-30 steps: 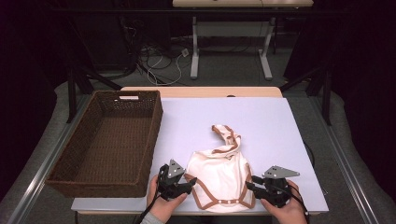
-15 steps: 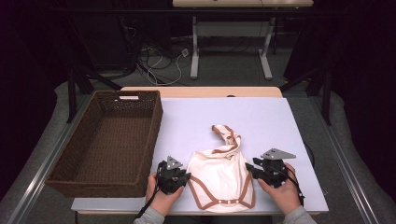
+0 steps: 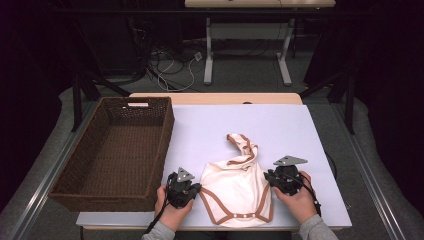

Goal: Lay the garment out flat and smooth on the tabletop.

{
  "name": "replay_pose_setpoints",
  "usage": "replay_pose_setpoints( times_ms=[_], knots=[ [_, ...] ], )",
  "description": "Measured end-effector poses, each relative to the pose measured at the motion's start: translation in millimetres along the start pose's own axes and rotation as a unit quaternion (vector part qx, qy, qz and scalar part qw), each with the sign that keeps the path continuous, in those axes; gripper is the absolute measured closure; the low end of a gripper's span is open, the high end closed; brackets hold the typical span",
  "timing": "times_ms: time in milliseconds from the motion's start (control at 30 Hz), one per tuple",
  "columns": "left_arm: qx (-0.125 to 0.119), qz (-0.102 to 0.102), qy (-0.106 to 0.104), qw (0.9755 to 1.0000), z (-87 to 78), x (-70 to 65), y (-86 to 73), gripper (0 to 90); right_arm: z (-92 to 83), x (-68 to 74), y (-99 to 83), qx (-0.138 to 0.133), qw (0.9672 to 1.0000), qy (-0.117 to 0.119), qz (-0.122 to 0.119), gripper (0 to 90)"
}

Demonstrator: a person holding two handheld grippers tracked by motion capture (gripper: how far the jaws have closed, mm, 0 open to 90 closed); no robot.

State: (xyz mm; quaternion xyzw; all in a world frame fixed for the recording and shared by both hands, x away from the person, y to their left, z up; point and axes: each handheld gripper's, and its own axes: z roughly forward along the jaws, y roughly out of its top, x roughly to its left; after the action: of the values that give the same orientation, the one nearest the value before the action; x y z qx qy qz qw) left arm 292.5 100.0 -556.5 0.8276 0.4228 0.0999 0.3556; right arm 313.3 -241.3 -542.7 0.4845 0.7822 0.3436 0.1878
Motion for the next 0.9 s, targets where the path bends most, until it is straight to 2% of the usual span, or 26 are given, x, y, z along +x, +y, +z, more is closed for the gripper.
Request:
replay_pose_setpoints(
  times_ms=[100, 233, 467, 667, 733, 900],
  knots=[
    [0.000, 0.004, 0.001, 1.0000, -0.4, -0.2, -0.1, 87.6, -2.0, -4.7, 0.1, 0.006, 0.9998, 0.007, 0.016, 86.1],
    [0.000, 0.000, 0.000, 1.0000, -0.4, 0.6, -0.4, 87.6, -3.2, -8.9, -1.0, 0.014, 0.9995, 0.013, 0.024, 87.4],
    [0.002, 0.000, 0.001, 1.0000, -0.9, 1.4, -0.5, 87.7, -8.5, -20.0, -7.9, 0.020, 0.9992, 0.001, 0.035, 88.1],
    [0.003, -0.002, 0.006, 1.0000, -2.2, 3.3, -0.6, 87.7, -23.2, -29.3, -20.9, 0.022, 0.9985, -0.011, 0.048, 88.2],
    [0.003, -0.003, 0.005, 1.0000, -2.5, 4.0, -0.8, 87.7, -29.0, -31.6, -25.2, 0.022, 0.9980, -0.009, 0.059, 88.2],
    [0.004, -0.001, 0.005, 1.0000, -2.4, 4.5, -0.6, 87.7, -39.2, -34.2, -31.5, 0.012, 0.9976, -0.011, 0.067, 88.2]
  ],
)
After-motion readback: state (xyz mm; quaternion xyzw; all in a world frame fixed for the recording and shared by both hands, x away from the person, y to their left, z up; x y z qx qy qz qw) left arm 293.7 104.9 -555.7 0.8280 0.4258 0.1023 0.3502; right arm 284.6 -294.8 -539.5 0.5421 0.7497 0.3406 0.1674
